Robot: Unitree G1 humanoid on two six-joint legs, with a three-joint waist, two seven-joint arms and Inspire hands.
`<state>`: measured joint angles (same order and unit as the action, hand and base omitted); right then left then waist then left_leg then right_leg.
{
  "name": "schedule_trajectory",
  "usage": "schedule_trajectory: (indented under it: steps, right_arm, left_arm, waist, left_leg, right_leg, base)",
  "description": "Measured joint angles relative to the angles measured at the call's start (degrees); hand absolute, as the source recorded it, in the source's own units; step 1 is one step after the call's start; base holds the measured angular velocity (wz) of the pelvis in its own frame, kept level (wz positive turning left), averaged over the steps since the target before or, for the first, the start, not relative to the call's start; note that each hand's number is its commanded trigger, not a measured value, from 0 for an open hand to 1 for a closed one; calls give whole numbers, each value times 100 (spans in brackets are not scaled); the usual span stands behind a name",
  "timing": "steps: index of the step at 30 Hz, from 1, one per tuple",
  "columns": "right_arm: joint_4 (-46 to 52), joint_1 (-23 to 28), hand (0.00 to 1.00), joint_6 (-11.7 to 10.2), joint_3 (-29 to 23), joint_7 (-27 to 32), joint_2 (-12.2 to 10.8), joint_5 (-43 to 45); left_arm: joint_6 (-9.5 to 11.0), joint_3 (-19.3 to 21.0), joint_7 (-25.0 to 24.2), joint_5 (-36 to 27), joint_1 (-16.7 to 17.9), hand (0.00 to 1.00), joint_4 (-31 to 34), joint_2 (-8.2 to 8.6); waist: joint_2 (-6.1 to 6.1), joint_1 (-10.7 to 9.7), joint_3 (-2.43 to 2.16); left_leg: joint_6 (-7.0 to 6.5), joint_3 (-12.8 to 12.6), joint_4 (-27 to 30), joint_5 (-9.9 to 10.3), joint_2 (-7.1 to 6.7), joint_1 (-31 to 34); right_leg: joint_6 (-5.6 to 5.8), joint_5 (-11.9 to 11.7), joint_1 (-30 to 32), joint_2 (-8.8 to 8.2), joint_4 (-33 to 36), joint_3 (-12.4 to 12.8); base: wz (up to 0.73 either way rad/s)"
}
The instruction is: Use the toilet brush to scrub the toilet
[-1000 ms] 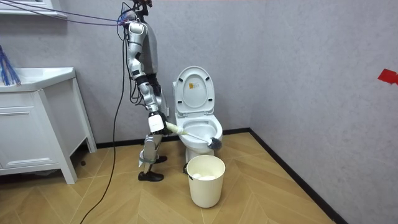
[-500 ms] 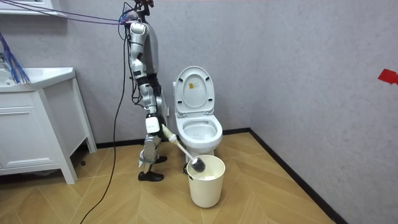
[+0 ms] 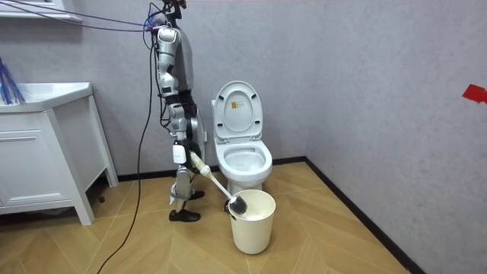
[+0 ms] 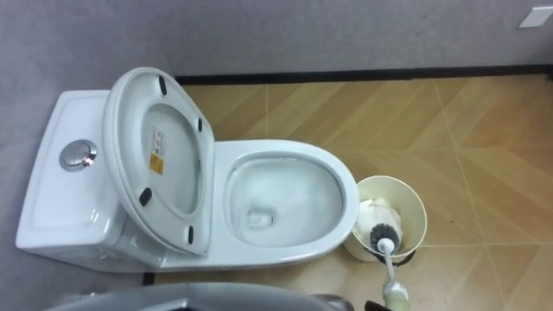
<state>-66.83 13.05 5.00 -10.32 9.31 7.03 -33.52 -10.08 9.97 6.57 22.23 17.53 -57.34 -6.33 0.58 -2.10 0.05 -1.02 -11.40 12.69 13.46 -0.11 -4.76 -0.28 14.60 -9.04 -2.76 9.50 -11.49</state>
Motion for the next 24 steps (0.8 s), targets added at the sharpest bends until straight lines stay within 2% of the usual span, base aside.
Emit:
schedule_trajectory:
  steps: [6, 13, 24]
  right_arm:
    - [-54, -11, 0, 15, 9, -343, 28, 329]
    - [-194, -113, 0, 8, 272, -733, 35, 1275]
    - [-202, -199, 0, 66, 592, -846, 65, 2317]
  left_arm:
    - [-25, 0, -66, 14, -3, 0, 5, 4]
    - [-89, -42, -76, 245, -48, 0, -7, 11]
    - [-221, -211, -109, 279, -224, 0, -247, 14]
  waist:
    - [3, -47, -8]
    - [23, -51, -5]
    - [63, -37, -6]
  left_leg:
    - [0, 43, 12, -2, -14, 7]
    - [0, 23, 8, -1, -2, 8]
    - [0, 25, 35, -2, 22, 6]
  right_leg:
    - [-1, 0, -7, 16, 19, -14]
    - [-2, 0, 1, 31, 3, 27]
    - [-10, -4, 3, 21, 17, 49]
  base:
    - [2]
    - [-1]
    - [0]
